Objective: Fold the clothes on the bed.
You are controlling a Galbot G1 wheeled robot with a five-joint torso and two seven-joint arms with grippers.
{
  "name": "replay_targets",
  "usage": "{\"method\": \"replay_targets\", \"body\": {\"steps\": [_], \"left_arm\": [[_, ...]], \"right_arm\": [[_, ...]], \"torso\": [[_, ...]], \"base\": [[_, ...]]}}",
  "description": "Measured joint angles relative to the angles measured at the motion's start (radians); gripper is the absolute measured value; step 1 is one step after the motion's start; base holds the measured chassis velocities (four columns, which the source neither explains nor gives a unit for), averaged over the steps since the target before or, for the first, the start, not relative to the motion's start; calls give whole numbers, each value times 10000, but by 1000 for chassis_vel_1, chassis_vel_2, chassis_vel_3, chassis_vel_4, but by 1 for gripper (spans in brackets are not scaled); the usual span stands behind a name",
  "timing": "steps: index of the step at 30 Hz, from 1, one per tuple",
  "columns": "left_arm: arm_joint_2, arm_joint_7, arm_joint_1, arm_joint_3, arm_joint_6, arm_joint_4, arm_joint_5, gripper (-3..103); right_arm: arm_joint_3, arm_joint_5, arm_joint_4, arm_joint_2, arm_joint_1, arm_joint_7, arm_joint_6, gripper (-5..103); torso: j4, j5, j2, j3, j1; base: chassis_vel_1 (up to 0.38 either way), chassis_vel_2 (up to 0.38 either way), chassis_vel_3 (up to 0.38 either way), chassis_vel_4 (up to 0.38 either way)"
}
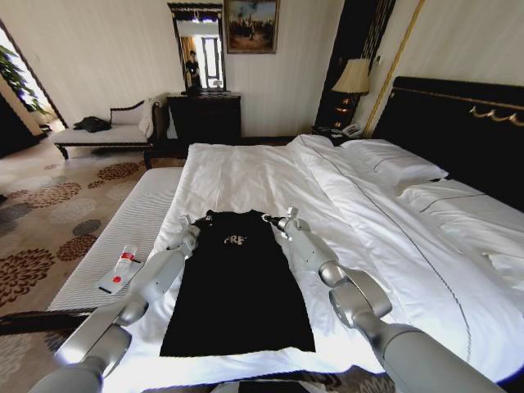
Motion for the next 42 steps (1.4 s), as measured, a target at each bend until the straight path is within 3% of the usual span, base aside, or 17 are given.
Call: {"method": "replay_targets", "body": {"steps": [6,17,28,33,35,42], "left_arm": [[-6,-26,18,-27,1,-6,0,1],[-82,-20,-161,-130,-80,133,-24,1],[-187,169,-1667,163,-90,1073,-435,1],[-579,316,-2544,640,-120,1899,-541,1],[-971,478,-3222,966,-168,2507,-592,1],[-1611,775,-4245,1171,-257,3779,-570,1]], "right_arm": [[7,135,98,-55,-53,111,-23,2],[-251,417,736,-249,-159,350,47,1],[-606,767,1255,-653,507,962,429,1],[-631,982,1296,-850,683,1090,534,1],[-664,1080,1199,-948,864,1097,632,1],[-642,1165,818,-1039,1352,1228,813,1]], "torso": [[-1,0,0,0,0],[0,1,0,0,0],[-1,0,0,0,0],[4,1,-1,1,1],[-13,0,0,0,1],[1,2,-1,0,1]], "base": [[0,0,0,0],[0,0,0,0],[0,0,0,0],[0,0,0,0],[0,0,0,0],[0,0,0,0]]}}
